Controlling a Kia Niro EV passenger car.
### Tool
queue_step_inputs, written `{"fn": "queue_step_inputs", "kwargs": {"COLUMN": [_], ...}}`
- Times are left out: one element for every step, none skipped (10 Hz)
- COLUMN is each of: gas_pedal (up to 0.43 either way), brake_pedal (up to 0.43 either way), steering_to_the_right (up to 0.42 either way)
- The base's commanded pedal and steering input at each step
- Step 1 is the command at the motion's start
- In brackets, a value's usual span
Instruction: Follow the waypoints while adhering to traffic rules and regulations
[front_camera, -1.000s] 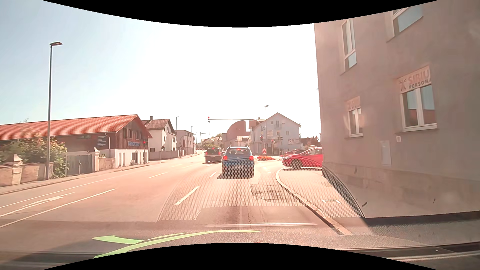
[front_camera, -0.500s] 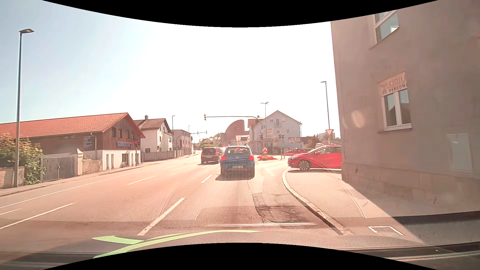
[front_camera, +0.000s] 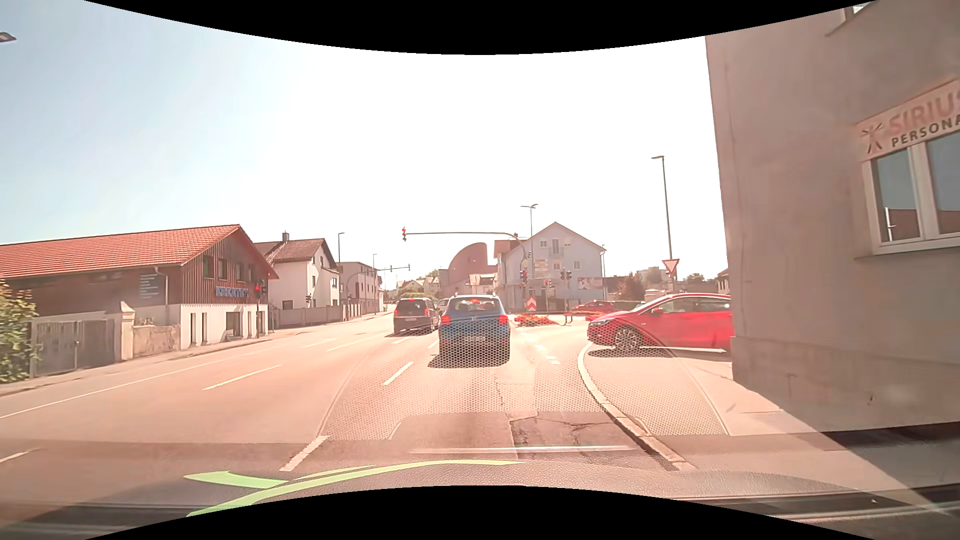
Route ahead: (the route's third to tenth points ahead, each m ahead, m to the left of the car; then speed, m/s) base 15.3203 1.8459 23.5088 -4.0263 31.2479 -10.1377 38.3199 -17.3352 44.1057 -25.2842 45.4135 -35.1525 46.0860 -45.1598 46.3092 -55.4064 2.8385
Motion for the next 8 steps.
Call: {"fn": "queue_step_inputs", "kwargs": {"gas_pedal": [0.0, 0.0, 0.0, 0.0, 0.0, 0.0, 0.0, 0.0], "brake_pedal": [0.201, 0.201, 0.195, 0.189, 0.183, 0.183, 0.183, 0.177], "steering_to_the_right": [0.013, 0.013, 0.012, 0.012, 0.011, 0.01, 0.01, 0.01]}}
